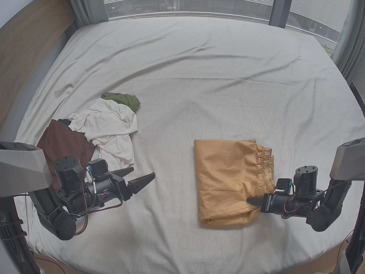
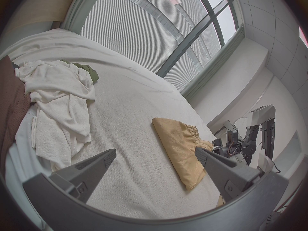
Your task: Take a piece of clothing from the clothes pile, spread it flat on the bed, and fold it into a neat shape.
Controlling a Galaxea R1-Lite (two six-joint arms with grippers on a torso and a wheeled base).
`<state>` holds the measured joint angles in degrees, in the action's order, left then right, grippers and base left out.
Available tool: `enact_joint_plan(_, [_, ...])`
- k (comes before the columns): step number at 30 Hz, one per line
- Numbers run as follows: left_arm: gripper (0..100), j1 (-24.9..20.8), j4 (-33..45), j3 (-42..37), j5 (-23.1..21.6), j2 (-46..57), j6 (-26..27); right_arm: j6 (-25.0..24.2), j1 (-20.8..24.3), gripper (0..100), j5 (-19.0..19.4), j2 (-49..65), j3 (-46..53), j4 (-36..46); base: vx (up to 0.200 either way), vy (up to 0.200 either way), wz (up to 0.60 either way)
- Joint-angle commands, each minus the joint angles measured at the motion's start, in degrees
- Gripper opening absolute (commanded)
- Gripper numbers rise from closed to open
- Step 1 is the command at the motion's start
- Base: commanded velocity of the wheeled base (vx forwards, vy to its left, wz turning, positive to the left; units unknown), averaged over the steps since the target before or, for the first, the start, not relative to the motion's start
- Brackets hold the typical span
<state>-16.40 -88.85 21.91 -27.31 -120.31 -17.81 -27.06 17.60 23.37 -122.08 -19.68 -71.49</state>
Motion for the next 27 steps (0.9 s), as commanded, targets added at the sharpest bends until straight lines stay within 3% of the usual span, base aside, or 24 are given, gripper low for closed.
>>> enact_joint_plan(1, [100, 0.3, 0.0, 0.2, 0.0, 0.3, 0.0, -0.6, 2.6, 0, 0.0, 3.6, 0.6, -1.5, 0.0, 0.0, 0.0])
enact_joint_plan(7, [100, 0.4, 0.0, 0.2, 0.0, 1.5, -0.2, -3.5, 5.8, 0, -0.2, 6.5, 0.2, -5.3, 0.0, 0.0, 0.0])
enact_joint_plan(14, [100, 0.2, 0.0, 0.3, 0.1, 2.0, -0.3, -3.4, 8.5, 0, -0.3, 9.0, -2.8, -6.9, 0.0, 0.0, 0.0])
enact_joint_plan(27, [100, 0.4, 0.0, -0.4, -0.1, 3.9, -0.7, -3.6, 11.3, 0, -0.2, 14.7, -15.7, 2.8, 0.0, 0.0, 0.0])
